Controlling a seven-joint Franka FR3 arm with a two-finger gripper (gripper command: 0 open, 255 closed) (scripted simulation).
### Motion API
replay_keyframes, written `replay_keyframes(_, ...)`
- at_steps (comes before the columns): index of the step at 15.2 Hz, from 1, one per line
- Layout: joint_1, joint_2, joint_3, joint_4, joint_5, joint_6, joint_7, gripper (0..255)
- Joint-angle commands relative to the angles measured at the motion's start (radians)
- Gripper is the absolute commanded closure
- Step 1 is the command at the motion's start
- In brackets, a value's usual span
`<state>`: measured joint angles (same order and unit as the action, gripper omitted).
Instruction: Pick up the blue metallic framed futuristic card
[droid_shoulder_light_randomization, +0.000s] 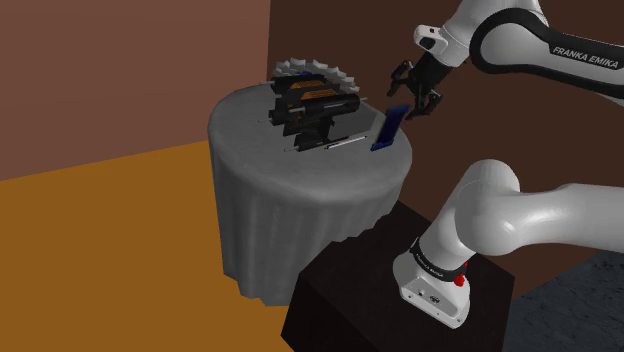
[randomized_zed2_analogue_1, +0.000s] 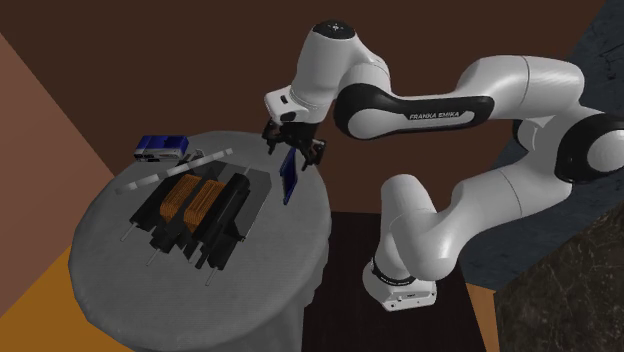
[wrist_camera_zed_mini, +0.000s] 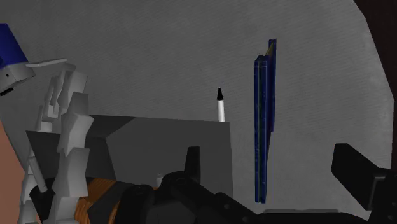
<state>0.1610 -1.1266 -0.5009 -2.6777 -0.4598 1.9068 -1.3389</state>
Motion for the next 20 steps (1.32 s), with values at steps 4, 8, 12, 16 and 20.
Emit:
replay_keyframes(4, -0.005, -0.005, -0.05, -0.053, -0.042, 0.065, -0.039, 0)
replay_keyframes(8, -0.014, -0.005, -0.068, -0.085, -0.059, 0.096, -0.038, 0)
replay_keyframes(12, -0.015, -0.006, -0.069, -0.086, -0.06, 0.096, -0.039, 255)
replay_keyframes(16, -0.016, -0.007, -0.069, -0.086, -0.06, 0.096, -0.039, 255)
replay_keyframes(20, -0.007, -0.005, -0.054, -0.06, -0.046, 0.072, -0.039, 255)
